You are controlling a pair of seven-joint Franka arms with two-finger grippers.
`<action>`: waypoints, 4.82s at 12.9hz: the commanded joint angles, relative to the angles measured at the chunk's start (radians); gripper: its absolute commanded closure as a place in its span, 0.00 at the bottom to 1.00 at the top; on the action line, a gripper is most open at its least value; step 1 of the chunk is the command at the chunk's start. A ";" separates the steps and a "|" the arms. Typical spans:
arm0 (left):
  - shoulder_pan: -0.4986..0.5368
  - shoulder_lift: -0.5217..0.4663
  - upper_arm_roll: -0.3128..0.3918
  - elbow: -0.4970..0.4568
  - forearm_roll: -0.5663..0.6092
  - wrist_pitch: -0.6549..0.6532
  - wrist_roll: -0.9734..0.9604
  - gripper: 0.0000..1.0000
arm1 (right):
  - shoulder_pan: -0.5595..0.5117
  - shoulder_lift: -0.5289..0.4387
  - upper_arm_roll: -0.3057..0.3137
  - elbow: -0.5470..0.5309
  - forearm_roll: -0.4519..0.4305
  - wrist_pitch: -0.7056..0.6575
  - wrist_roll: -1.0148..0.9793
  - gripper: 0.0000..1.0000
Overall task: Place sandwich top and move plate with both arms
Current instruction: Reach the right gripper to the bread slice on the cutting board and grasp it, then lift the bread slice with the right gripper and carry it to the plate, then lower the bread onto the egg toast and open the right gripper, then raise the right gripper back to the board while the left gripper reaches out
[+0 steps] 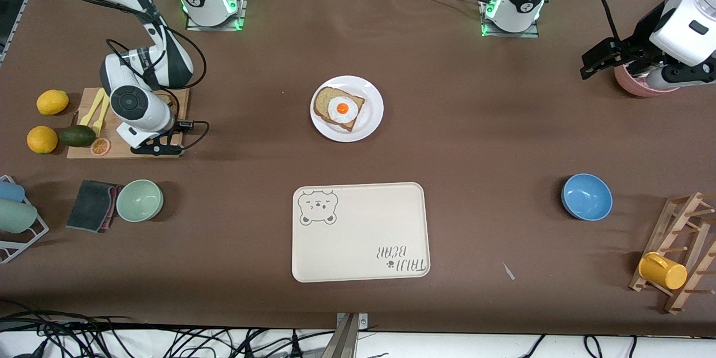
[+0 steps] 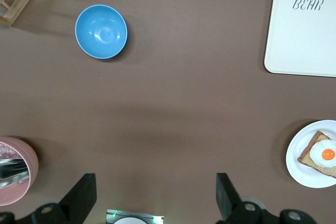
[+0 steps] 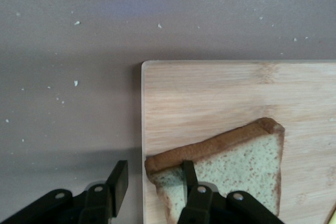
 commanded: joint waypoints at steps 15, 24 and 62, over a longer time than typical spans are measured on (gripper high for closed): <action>0.049 -0.001 0.013 0.024 0.002 -0.052 0.131 0.00 | -0.006 -0.041 0.013 -0.041 -0.036 0.021 0.008 1.00; 0.048 0.006 0.008 0.021 0.002 -0.104 0.148 0.00 | -0.003 -0.160 0.323 0.234 0.146 -0.383 0.028 1.00; 0.046 0.070 0.002 0.021 -0.013 -0.090 0.131 0.00 | 0.531 0.155 0.164 0.818 0.169 -0.504 0.861 0.01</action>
